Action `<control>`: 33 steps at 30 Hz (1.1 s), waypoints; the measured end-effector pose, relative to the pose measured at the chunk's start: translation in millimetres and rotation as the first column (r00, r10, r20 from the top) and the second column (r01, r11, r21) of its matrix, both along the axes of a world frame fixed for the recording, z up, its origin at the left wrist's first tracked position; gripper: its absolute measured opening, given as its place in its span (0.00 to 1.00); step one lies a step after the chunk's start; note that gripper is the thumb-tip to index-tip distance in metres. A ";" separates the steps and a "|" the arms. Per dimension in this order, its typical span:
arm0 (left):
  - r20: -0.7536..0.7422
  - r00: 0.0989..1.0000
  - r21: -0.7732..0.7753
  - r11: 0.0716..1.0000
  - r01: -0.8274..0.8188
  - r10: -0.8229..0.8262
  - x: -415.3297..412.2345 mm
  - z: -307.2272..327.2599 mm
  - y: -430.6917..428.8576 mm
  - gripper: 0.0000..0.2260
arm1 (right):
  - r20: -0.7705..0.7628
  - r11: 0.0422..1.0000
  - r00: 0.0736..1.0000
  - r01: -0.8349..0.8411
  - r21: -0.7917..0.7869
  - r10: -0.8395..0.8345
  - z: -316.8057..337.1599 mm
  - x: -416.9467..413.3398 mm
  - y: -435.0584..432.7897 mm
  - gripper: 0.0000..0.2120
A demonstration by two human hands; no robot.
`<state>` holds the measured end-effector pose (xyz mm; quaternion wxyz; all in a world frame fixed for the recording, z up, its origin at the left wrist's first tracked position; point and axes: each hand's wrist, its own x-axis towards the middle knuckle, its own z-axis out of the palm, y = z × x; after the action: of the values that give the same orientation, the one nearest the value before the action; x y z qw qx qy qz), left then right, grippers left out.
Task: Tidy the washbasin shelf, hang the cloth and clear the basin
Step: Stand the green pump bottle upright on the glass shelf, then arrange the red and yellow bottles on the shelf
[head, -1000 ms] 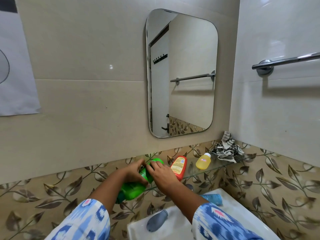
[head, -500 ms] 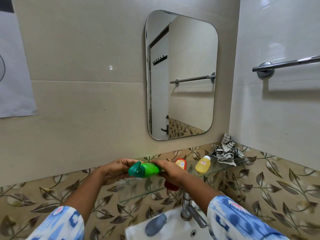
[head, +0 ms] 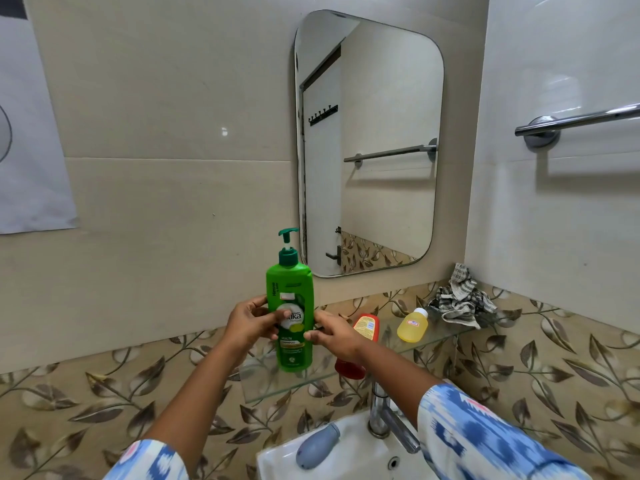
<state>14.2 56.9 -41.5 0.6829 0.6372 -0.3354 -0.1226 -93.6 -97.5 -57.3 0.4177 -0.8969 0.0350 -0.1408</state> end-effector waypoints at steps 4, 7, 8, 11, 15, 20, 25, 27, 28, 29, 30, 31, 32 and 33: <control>0.062 0.995 0.035 0.996 -0.077 0.074 -0.2 -0.4 -3.6 0.12 | 0.005 0.998 1.000 0.003 0.059 -0.004 -2.2 -1.1 1.4 0.21; 0.079 0.991 0.033 0.994 -0.107 0.104 -1.2 -3.8 -3.6 0.13 | 0.015 0.998 1.000 0.009 0.063 -0.010 -3.2 -2.0 2.6 0.21; 0.080 0.990 0.029 0.993 -0.115 0.113 -1.6 -4.5 -3.4 0.13 | 0.020 0.998 1.000 0.010 0.066 -0.012 -3.9 -2.2 3.1 0.22; 0.090 0.988 0.020 0.991 -0.131 0.128 -1.7 -5.5 -3.8 0.14 | 0.032 0.997 0.999 0.009 0.074 -0.012 -5.5 -2.8 4.2 0.22; 0.080 0.987 -0.009 0.990 -0.139 0.139 -1.5 -9.5 -5.1 0.16 | 0.053 0.998 0.998 0.016 0.053 -0.018 -6.1 -3.1 4.2 0.21; 0.189 0.920 -0.047 0.939 -0.341 0.343 -14.7 -19.2 -4.0 0.19 | 0.131 0.998 0.989 0.065 0.009 -0.065 -8.8 -6.0 0.6 0.19; 0.620 0.374 -0.334 0.664 -0.669 0.689 -42.2 -42.1 -7.4 0.12 | 0.318 0.951 0.901 0.308 0.012 -0.296 -5.8 -16.9 -22.0 0.18; 0.785 0.244 -0.389 0.759 -0.522 0.570 -58.6 -54.8 -14.5 0.10 | 0.331 0.909 0.861 0.416 -0.020 -0.387 -5.6 -22.6 -33.4 0.18; 0.872 0.164 -0.351 0.824 -0.445 0.461 -65.7 -61.8 -20.5 0.10 | 0.321 0.886 0.848 0.460 -0.057 -0.420 -6.5 -25.7 -39.0 0.17; 0.934 0.076 -0.294 0.871 -0.394 0.350 -72.3 -68.1 -27.2 0.11 | 0.311 0.864 0.843 0.491 -0.109 -0.439 -8.4 -29.1 -44.3 0.15; 0.969 0.011 -0.224 0.902 -0.368 0.245 -78.0 -73.1 -34.1 0.13 | 0.301 0.845 0.842 0.508 -0.167 -0.447 -10.9 -32.4 -49.2 0.14; 0.989 -0.017 -0.144 0.920 -0.365 0.148 -82.8 -76.0 -40.6 0.17 | 0.296 0.828 0.844 0.517 -0.219 -0.448 -13.8 -35.6 -53.3 0.12; 0.998 -0.018 -0.067 0.923 -0.379 0.065 -86.0 -77.4 -47.2 0.22 | 0.289 0.813 0.845 0.522 -0.259 -0.451 -16.2 -38.8 -56.8 0.12; 1.000 -0.002 -0.002 0.913 -0.409 0.001 -88.6 -77.6 -52.8 0.25 | 0.282 0.802 0.845 0.525 -0.284 -0.454 -18.5 -41.9 -59.9 0.12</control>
<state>-74.4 4.1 -119.2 0.1638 0.6754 -0.5918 0.4083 -135.5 -157.5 -75.8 0.2018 -0.8978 0.1985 -0.3375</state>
